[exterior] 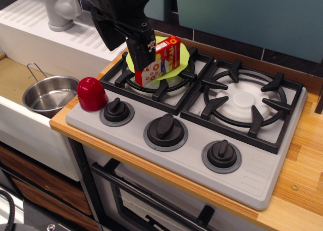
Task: Put cereal on plate and sweetpotato in pot or pan in sink
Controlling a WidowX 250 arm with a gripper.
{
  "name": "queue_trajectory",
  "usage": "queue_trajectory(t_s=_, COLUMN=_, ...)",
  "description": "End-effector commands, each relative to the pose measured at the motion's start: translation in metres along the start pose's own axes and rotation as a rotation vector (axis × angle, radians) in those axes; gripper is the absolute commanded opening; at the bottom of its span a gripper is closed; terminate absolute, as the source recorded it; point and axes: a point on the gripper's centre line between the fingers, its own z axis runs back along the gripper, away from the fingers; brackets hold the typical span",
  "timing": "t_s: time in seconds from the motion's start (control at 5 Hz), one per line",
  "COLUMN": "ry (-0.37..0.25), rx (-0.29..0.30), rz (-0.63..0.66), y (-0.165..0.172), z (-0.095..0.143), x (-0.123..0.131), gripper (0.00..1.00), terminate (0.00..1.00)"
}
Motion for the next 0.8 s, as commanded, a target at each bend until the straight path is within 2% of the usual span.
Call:
queue_trajectory(t_s=0.0, ry=-0.057, rx=0.032, rz=-0.011, y=0.001, z=0.018, x=0.014, gripper=1.00, terminate=0.00)
queue_trajectory(t_s=0.2, ry=-0.101, rx=0.081, rz=0.032, y=0.015, z=0.015, x=-0.005, gripper=1.00, terminate=0.00)
queue_trajectory(t_s=0.4, ry=-0.203, rx=0.196, rz=0.039, y=0.030, z=-0.002, x=-0.010, gripper=1.00, terminate=0.00)
queue_trajectory(t_s=0.6, ry=-0.241, rx=0.251, rz=0.002, y=0.055, z=-0.008, x=-0.009, gripper=1.00, terminate=0.00)
